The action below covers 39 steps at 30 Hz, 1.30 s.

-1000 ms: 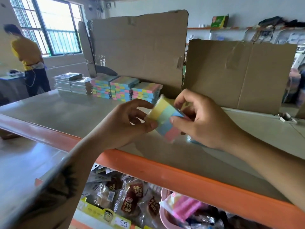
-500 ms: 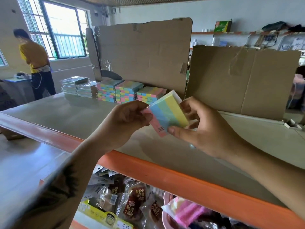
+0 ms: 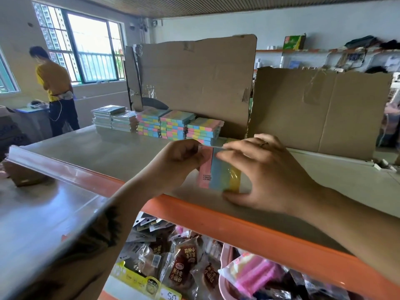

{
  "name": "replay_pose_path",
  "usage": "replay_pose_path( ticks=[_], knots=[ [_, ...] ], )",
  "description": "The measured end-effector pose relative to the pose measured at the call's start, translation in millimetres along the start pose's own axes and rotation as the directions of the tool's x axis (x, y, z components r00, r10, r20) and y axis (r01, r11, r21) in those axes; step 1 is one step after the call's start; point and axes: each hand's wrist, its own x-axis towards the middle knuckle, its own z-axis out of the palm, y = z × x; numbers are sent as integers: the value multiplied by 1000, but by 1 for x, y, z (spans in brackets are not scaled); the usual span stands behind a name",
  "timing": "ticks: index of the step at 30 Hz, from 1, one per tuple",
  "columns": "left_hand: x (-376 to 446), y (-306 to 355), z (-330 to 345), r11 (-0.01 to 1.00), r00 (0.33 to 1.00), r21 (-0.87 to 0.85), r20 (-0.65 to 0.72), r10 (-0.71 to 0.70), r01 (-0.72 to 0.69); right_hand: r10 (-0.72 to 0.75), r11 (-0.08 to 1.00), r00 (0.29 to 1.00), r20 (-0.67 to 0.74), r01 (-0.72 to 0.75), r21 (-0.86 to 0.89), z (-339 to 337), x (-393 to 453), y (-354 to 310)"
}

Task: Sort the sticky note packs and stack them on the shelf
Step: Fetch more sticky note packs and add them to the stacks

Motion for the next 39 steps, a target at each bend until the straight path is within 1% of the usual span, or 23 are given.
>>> replay_pose_path(
  ticks=[4,5,7,9,11,13,14,16,22,29,35,39],
  knots=[
    [-1,2,0,998,1000,69,-6,-3,3,-7,1000,999,33,7,-26,-5,4,-1],
    [0,1,0,992,1000,123,-7,-7,8,11,1000,999,50,-10,-8,-7,6,-1],
    [-2,-2,-5,954,999,299,12,-36,31,52,997,995,87,-56,44,-9,13,2],
    [-9,-2,-16,867,997,494,3,-83,70,109,988,987,120,-121,97,-11,25,8],
    [-18,-3,-28,754,991,650,0,-131,100,207,958,965,161,-234,169,-11,45,17],
    [-23,-4,-36,646,983,757,33,-180,93,301,915,932,201,-342,216,-4,71,31],
    [-23,-4,-38,623,977,777,50,-205,91,337,893,915,219,-385,233,2,85,38],
    [-22,-4,-39,615,964,782,76,-254,100,393,852,890,232,-447,273,17,111,50],
    [-21,-9,-37,599,957,791,62,-285,127,467,806,850,244,-522,278,57,155,69],
    [-22,-12,-40,603,959,788,62,-276,123,473,798,837,275,-539,270,85,161,73],
    [-21,-11,-39,597,957,790,49,-285,137,465,810,843,271,-528,255,87,158,71],
    [-21,-8,-38,592,952,791,42,-302,153,419,841,859,296,-489,229,72,148,67]
  ],
)
